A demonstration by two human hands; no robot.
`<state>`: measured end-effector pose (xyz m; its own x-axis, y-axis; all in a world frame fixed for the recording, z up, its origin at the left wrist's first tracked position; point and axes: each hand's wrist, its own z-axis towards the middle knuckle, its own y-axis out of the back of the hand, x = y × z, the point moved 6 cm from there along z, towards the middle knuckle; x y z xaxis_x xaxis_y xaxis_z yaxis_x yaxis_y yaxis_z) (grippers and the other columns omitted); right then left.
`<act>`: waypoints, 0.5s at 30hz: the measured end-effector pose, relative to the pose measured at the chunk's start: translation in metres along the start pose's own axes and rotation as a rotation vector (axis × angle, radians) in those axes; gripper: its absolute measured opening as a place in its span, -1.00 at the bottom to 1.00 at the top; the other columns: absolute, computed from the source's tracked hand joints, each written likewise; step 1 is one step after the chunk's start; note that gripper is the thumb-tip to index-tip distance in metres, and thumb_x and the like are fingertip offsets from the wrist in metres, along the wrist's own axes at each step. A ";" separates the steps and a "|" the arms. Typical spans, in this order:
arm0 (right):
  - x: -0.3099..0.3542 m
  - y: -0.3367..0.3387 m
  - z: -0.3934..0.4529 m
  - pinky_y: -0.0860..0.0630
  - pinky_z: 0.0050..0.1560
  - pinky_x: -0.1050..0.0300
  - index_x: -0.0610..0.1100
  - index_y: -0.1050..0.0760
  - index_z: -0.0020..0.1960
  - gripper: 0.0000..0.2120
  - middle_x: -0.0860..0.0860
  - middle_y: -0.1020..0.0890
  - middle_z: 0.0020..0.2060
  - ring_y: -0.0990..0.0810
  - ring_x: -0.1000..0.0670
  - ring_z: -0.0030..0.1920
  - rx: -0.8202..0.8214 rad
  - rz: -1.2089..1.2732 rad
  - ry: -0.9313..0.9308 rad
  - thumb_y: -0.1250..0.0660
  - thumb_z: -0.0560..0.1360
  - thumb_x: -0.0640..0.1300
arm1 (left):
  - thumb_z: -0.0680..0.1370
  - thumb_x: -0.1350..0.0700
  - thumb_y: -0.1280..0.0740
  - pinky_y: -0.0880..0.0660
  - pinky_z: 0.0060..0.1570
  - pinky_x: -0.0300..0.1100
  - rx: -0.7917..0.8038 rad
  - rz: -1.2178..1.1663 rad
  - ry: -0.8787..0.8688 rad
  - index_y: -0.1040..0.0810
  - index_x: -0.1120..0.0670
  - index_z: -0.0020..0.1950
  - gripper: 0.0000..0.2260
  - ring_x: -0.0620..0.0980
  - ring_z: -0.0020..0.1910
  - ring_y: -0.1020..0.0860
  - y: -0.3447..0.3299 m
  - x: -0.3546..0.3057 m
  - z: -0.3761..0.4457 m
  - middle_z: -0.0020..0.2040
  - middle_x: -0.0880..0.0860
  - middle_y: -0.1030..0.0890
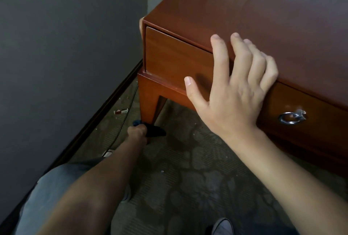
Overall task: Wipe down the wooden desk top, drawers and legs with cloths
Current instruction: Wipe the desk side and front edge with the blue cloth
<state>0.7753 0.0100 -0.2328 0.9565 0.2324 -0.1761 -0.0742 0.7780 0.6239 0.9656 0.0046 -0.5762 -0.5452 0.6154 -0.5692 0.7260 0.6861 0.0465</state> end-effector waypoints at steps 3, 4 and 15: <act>0.000 -0.002 -0.001 -0.29 0.40 -0.24 -0.13 -0.38 0.53 -0.37 -0.24 -0.48 0.42 -0.46 -0.27 0.40 -0.004 -0.031 0.022 -0.16 0.62 0.25 | 0.61 0.27 -0.33 -0.56 0.24 0.20 -0.043 -0.041 0.041 -0.41 0.20 0.40 -0.64 0.29 0.21 -0.60 -0.002 0.008 0.012 0.27 0.29 -0.57; -0.001 -0.002 -0.002 -0.29 0.40 -0.24 -0.14 -0.36 0.54 -0.37 -0.24 -0.47 0.42 -0.46 -0.27 0.40 0.001 -0.041 0.034 -0.17 0.62 0.23 | 0.59 0.26 -0.32 -0.59 0.19 0.21 -0.039 -0.069 0.058 -0.45 0.17 0.27 -0.75 0.28 0.13 -0.63 -0.003 0.010 0.019 0.21 0.29 -0.59; 0.003 0.007 -0.001 -0.27 0.45 -0.21 -0.13 -0.40 0.52 -0.44 -0.20 -0.49 0.42 -0.46 -0.23 0.42 -0.026 0.037 -0.031 -0.20 0.61 0.12 | 0.62 -0.06 -0.17 -0.38 0.39 0.23 0.328 -0.562 0.069 -0.49 0.07 0.16 -0.74 0.25 0.35 -0.49 -0.010 -0.032 -0.034 0.23 0.20 -0.53</act>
<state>0.7770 0.0166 -0.2298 0.9613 0.2430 -0.1296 -0.1161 0.7844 0.6093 0.9613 -0.0088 -0.5305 -0.8968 0.2285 -0.3789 0.4066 0.7634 -0.5019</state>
